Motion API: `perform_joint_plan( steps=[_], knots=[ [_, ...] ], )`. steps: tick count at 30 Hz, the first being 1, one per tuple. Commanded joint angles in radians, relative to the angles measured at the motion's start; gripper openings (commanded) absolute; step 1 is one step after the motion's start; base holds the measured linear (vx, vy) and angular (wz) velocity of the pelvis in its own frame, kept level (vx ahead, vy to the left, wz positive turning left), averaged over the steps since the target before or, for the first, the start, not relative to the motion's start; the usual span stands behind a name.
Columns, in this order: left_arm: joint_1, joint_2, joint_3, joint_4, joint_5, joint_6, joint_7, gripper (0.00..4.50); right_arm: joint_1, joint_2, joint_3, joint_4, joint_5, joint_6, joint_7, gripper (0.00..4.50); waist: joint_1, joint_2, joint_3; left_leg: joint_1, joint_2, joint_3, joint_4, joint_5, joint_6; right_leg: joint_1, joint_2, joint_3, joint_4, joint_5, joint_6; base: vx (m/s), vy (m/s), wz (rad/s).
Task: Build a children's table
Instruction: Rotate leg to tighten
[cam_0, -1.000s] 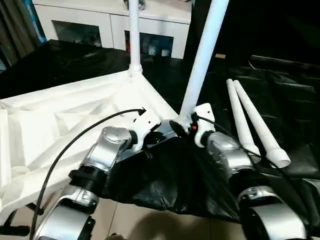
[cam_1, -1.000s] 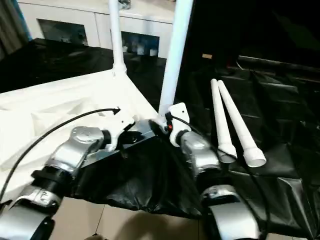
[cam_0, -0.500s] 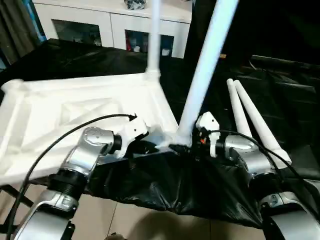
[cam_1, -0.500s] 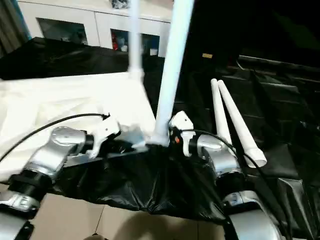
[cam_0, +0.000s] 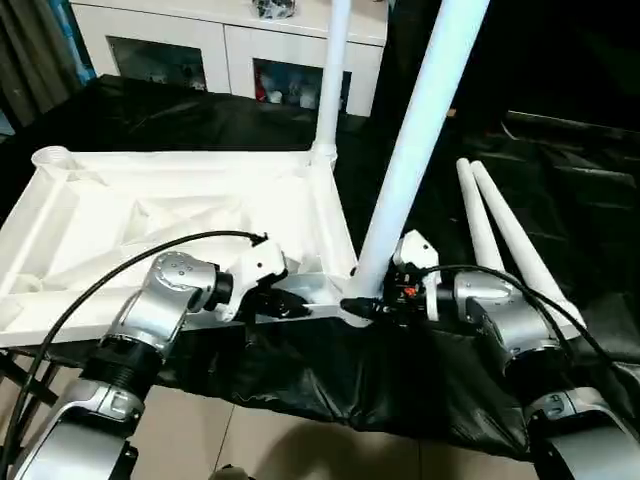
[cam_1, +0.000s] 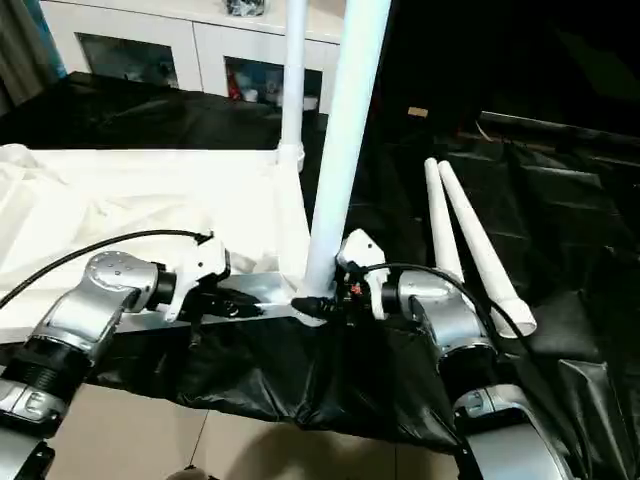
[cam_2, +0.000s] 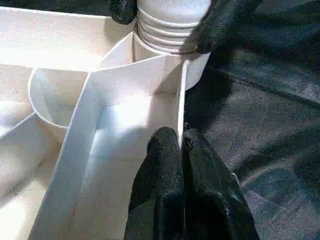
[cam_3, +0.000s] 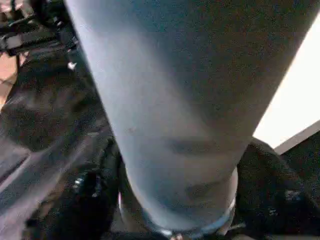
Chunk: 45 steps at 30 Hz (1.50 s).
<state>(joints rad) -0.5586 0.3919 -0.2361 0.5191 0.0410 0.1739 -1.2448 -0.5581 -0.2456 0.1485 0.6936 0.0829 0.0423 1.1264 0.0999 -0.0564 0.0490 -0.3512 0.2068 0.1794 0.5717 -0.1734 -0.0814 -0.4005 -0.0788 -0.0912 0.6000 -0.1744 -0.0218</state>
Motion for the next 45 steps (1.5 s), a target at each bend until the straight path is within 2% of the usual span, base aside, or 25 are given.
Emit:
perform_joint_plan(
  steps=[1,2,3,5,6,7,8,9,13,14,15,18,19,20,23,24,26,30,33,35,38,41,42,43,45],
  knots=[
    [-0.041,-0.076,0.006,0.019,0.000,0.034,0.141,0.00,-0.012,0.106,0.044,0.046,-0.026,-0.007,-0.116,2.83,-0.002,-0.005,-0.053,0.006,0.032,-0.007,-0.069,-0.225,0.023,0.041,-0.078,0.057,-0.073,-0.316,-0.176,0.000,0.000,0.00],
    [-0.041,-0.076,0.006,0.019,0.000,0.034,0.141,0.00,-0.012,0.106,0.044,0.046,-0.026,-0.007,-0.116,2.83,-0.004,-0.004,-0.051,0.006,0.032,-0.008,-0.071,-0.240,0.015,0.040,-0.079,0.056,-0.076,-0.346,-0.170,0.000,0.000,0.00],
    [-0.071,-0.113,0.017,0.047,0.024,0.064,0.234,0.00,-0.039,0.148,0.007,0.112,-0.044,-0.008,-0.277,2.78,-0.007,-0.005,-0.053,0.006,0.032,-0.012,-0.072,-0.255,0.001,0.043,-0.080,0.055,-0.079,-0.386,-0.155,0.000,0.000,0.00],
    [-0.093,-0.146,0.026,0.069,0.037,0.088,0.306,0.00,-0.060,0.178,-0.021,0.155,-0.046,0.002,-0.381,2.74,-0.015,-0.002,-0.052,0.015,0.032,-0.012,-0.072,-0.278,-0.017,0.035,-0.080,0.055,-0.084,-0.413,-0.152,0.000,0.000,0.00],
    [-0.102,-0.162,0.032,0.076,0.039,0.100,0.336,0.00,-0.068,0.190,-0.031,0.170,-0.046,0.005,-0.420,2.74,-0.018,-0.009,-0.052,0.011,0.030,-0.012,-0.071,-0.282,-0.022,0.037,-0.080,0.054,-0.086,-0.437,-0.143,0.000,0.000,0.00],
    [-0.125,-0.210,0.048,0.098,0.043,0.132,0.418,0.00,-0.089,0.227,-0.058,0.210,-0.045,0.012,-0.535,2.73,-0.013,-0.007,-0.052,0.015,0.031,-0.012,-0.070,-0.285,-0.017,0.035,-0.083,0.055,-0.090,-0.443,-0.135,0.000,0.000,0.00],
    [-0.125,-0.210,0.048,0.098,0.043,0.132,0.418,0.00,-0.089,0.227,-0.058,0.210,-0.045,0.012,-0.535,2.72,-0.016,-0.009,-0.051,0.013,0.030,-0.010,-0.070,-0.284,-0.016,0.033,-0.080,0.056,-0.090,-0.439,-0.135,0.000,0.000,0.00],
    [-0.133,-0.232,0.052,0.107,0.044,0.141,0.452,0.00,-0.100,0.246,-0.070,0.229,-0.044,0.016,-0.594,2.72,-0.012,-0.004,-0.053,0.015,0.030,-0.012,-0.070,-0.284,-0.016,0.034,-0.082,0.054,-0.091,-0.438,-0.131,0.000,0.000,0.00],
    [-0.132,-0.278,0.040,0.106,0.049,0.145,0.489,0.00,-0.122,0.284,-0.066,0.261,-0.086,-0.015,-0.722,2.71,-0.010,-0.006,-0.058,0.008,0.031,-0.010,-0.070,-0.244,-0.008,0.038,-0.078,0.056,-0.079,-0.339,-0.143,0.000,0.000,0.00],
    [-0.129,-0.280,0.036,0.102,0.050,0.144,0.486,0.00,-0.125,0.287,-0.065,0.264,-0.089,-0.028,-0.721,3.27,-0.010,-0.006,-0.059,0.005,0.030,-0.009,-0.069,-0.226,-0.004,0.040,-0.076,0.056,-0.074,-0.298,-0.151,0.000,0.000,0.00],
    [-0.126,-0.283,0.031,0.099,0.054,0.139,0.481,0.00,-0.130,0.292,-0.069,0.274,-0.089,-0.040,-0.723,3.41,-0.009,-0.003,-0.060,0.005,0.029,-0.007,-0.068,-0.220,0.001,0.041,-0.075,0.057,-0.072,-0.269,-0.158,0.000,0.000,0.00],
    [-0.109,-0.270,0.013,0.084,0.060,0.117,0.441,0.00,-0.142,0.297,-0.092,0.285,-0.066,-0.046,-0.700,3.47,-0.009,-0.004,-0.061,0.003,0.029,-0.006,-0.068,-0.203,0.015,0.046,-0.075,0.056,-0.067,-0.229,-0.170,0.000,0.000,0.00],
    [-0.105,-0.264,0.010,0.079,0.060,0.115,0.432,0.00,-0.145,0.295,-0.094,0.286,-0.064,-0.048,-0.695,3.78,-0.010,-0.004,-0.061,0.003,0.029,-0.006,-0.067,-0.204,0.017,0.046,-0.075,0.056,-0.067,-0.229,-0.171,0.000,0.000,0.00],
    [-0.100,-0.257,0.008,0.072,0.060,0.116,0.425,0.00,-0.149,0.290,-0.093,0.289,-0.064,-0.056,-0.682,3.78,-0.010,-0.005,-0.059,0.004,0.029,-0.006,-0.068,-0.212,0.018,0.045,-0.076,0.056,-0.070,-0.244,-0.169,0.000,0.000,0.00],
    [-0.088,-0.233,0.011,0.058,0.050,0.106,0.392,0.00,-0.148,0.275,-0.084,0.279,-0.063,-0.067,-0.635,3.93,-0.014,-0.006,-0.057,0.001,0.029,-0.006,-0.069,-0.230,0.020,0.046,-0.076,0.057,-0.074,-0.281,-0.160,0.000,0.000,0.00],
    [-0.082,-0.220,0.011,0.051,0.044,0.098,0.377,0.00,-0.145,0.265,-0.076,0.270,-0.064,-0.073,-0.611,4.22,-0.013,-0.005,-0.060,0.002,0.030,-0.007,-0.068,-0.223,0.019,0.046,-0.077,0.057,-0.072,-0.279,-0.159,0.000,0.000,0.00],
    [-0.060,-0.184,0.010,0.028,0.026,0.073,0.319,0.00,-0.123,0.228,-0.042,0.229,-0.068,-0.097,-0.512,4.32,-0.014,-0.005,-0.060,0.001,0.030,-0.006,-0.068,-0.219,0.023,0.047,-0.076,0.056,-0.070,-0.261,-0.163,0.000,0.000,0.00],
    [-0.024,-0.124,0.003,-0.031,-0.013,0.033,0.194,0.00,-0.061,0.152,0.022,0.117,-0.036,-0.098,-0.236,4.32,-0.011,-0.006,-0.059,0.000,0.033,-0.004,-0.065,-0.202,0.052,0.051,-0.074,0.058,-0.067,-0.217,-0.173,0.000,0.000,0.00],
    [-0.013,-0.094,0.004,-0.052,-0.029,0.029,0.135,0.00,-0.032,0.109,0.059,0.054,-0.015,-0.082,-0.099,4.32,-0.011,0.000,-0.059,0.002,0.032,-0.004,-0.065,-0.193,0.053,0.049,-0.072,0.058,-0.064,-0.202,-0.191,0.000,0.000,0.00],
    [-0.009,-0.066,-0.005,-0.057,-0.031,0.019,0.090,0.00,-0.014,0.075,0.086,0.013,-0.003,-0.061,-0.002,4.32,-0.010,0.000,-0.059,0.004,0.033,-0.004,-0.066,-0.201,0.055,0.051,-0.071,0.058,-0.065,-0.201,-0.195,0.000,0.000,0.00],
    [-0.006,-0.053,-0.008,-0.059,-0.037,0.016,0.059,0.00,-0.009,0.061,0.094,0.002,-0.006,-0.060,0.035,4.18,-0.009,0.006,-0.058,0.005,0.035,-0.004,-0.067,-0.216,0.044,0.048,-0.072,0.058,-0.066,-0.224,-0.201,0.000,0.000,0.00],
    [-0.005,-0.046,-0.014,-0.061,-0.038,0.016,0.046,0.00,-0.008,0.056,0.098,-0.001,-0.005,-0.056,0.045,4.18,-0.010,0.003,-0.058,0.006,0.035,-0.004,-0.067,-0.218,0.032,0.048,-0.071,0.058,-0.065,-0.222,-0.205,0.000,0.000,0.00],
    [-0.003,-0.042,-0.015,-0.062,-0.037,0.011,0.042,0.00,-0.004,0.054,0.099,-0.011,-0.003,-0.051,0.050,3.94,-0.010,0.003,-0.060,0.007,0.034,-0.004,-0.066,-0.213,0.033,0.048,-0.072,0.058,-0.064,-0.214,-0.208,0.000,0.000,0.00],
    [-0.003,-0.042,-0.015,-0.062,-0.037,0.011,0.042,0.00,-0.004,0.054,0.099,-0.011,-0.003,-0.051,0.050,3.94,-0.010,0.006,-0.060,0.006,0.034,-0.004,-0.066,-0.210,0.032,0.048,-0.071,0.058,-0.063,-0.205,-0.210,0.000,0.000,0.00],
    [-0.001,-0.043,-0.012,-0.059,-0.029,0.011,0.052,0.00,0.010,0.054,0.093,-0.036,0.006,-0.033,0.057,3.84,-0.009,0.001,-0.060,0.006,0.033,-0.004,-0.065,-0.199,0.036,0.051,-0.071,0.058,-0.061,-0.193,-0.211,0.000,0.000,0.00]
  ],
)
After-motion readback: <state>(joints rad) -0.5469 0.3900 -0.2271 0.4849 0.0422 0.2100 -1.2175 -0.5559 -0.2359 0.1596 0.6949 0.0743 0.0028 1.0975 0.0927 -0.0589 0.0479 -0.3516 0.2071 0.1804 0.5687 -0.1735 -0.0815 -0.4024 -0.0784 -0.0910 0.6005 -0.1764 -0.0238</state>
